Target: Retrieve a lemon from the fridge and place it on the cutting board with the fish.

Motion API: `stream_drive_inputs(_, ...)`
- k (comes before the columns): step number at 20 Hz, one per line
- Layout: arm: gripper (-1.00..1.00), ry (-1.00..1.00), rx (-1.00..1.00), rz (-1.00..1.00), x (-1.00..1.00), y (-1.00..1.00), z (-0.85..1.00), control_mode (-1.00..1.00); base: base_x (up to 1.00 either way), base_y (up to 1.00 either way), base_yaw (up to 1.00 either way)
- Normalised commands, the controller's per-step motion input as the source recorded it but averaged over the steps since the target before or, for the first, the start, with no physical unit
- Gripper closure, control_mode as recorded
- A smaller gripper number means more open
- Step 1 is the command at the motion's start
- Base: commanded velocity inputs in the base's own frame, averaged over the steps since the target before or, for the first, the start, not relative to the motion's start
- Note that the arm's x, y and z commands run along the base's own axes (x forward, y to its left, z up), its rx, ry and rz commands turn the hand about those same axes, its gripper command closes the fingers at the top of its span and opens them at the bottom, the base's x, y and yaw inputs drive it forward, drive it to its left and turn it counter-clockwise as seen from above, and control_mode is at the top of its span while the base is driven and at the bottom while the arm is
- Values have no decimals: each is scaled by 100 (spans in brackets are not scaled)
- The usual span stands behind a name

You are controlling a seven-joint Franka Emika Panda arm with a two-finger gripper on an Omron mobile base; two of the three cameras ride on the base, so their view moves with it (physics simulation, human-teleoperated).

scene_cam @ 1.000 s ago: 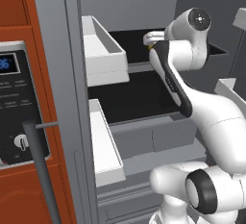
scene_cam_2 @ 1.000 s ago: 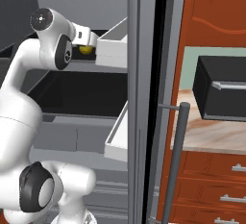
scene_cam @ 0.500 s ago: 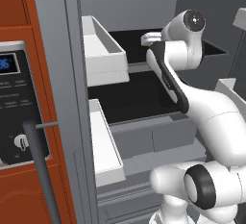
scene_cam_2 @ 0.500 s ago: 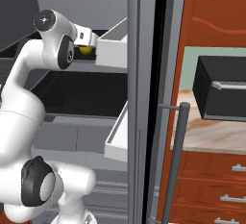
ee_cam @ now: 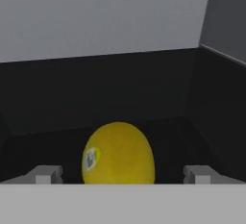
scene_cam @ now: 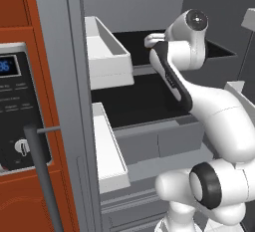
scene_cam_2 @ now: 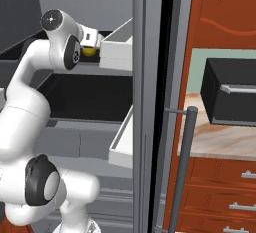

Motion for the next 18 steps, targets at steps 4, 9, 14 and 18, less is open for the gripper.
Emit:
stream_drive_inputs(4, -100, 6, 0, 0, 10, 0, 0, -100, 0, 0, 0)
stream_drive_inputs(9, -100, 3, 0, 0, 10, 0, -2, -100, 0, 0, 0)
stream_drive_inputs(14, -100, 0, 0, 0, 11, 0, -10, -100, 0, 0, 0)
stream_drive_inputs(18, -100, 0, 0, 0, 6, 0, -17, -100, 0, 0, 0)
